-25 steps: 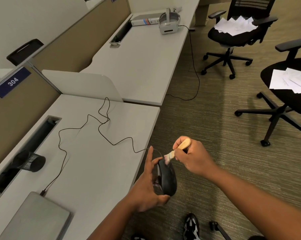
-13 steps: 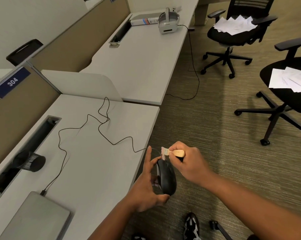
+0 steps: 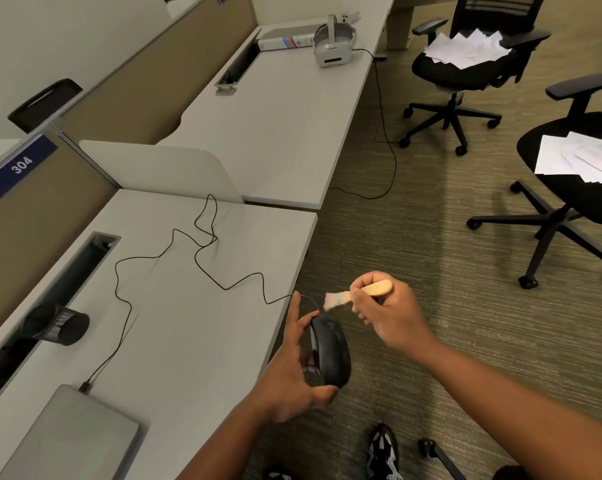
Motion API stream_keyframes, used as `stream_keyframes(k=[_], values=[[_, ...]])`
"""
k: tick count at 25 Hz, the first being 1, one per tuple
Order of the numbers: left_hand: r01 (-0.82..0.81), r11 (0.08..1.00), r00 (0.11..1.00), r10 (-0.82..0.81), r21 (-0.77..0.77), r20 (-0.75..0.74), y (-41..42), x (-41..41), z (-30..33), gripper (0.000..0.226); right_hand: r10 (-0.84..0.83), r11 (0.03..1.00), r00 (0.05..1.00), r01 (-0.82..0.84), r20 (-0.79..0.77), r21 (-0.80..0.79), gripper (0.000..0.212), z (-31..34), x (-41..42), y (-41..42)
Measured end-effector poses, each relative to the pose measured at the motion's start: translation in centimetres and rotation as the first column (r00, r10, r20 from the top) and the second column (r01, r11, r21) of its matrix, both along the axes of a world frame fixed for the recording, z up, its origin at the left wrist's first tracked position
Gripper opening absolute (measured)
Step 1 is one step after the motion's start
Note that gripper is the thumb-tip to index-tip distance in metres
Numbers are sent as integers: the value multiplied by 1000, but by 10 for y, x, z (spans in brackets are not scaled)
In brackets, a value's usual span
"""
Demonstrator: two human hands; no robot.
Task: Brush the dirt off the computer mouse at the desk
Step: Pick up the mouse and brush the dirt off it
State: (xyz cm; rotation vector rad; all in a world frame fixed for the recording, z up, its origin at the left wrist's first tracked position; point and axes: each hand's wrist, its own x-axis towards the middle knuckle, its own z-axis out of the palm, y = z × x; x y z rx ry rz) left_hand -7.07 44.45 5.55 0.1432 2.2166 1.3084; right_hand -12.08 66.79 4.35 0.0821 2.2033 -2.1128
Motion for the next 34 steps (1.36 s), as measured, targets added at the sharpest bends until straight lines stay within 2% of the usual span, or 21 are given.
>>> stream_keyframes(k=[4, 6, 10, 27, 31, 34], values=[[-11, 1000, 1000, 12, 5, -25, 0, -1, 0, 153, 9, 991, 993, 7, 117, -135, 22, 5, -2, 3], [-12, 1000, 1000, 13, 7, -24, 0, -1, 0, 153, 88, 986, 987, -67, 136, -151, 24, 7, -2, 3], [15, 1000, 1000, -15, 14, -6, 1, 1, 2, 152, 162, 984, 978, -150, 134, -94, 25, 10, -4, -2], [23, 999, 999, -24, 22, 37, 1, 4, 4, 152, 83, 992, 994, -89, 75, 84, 20, 1, -2, -7], [10, 1000, 1000, -10, 24, 19, 1, 2, 3, 151, 74, 978, 997, -76, 21, 195, 13, -1, -1, -5], [-17, 1000, 1000, 17, 14, 0, 1, 0, 3, 152, 39, 982, 999, -34, -21, 188, 9, -1, -1, -4]])
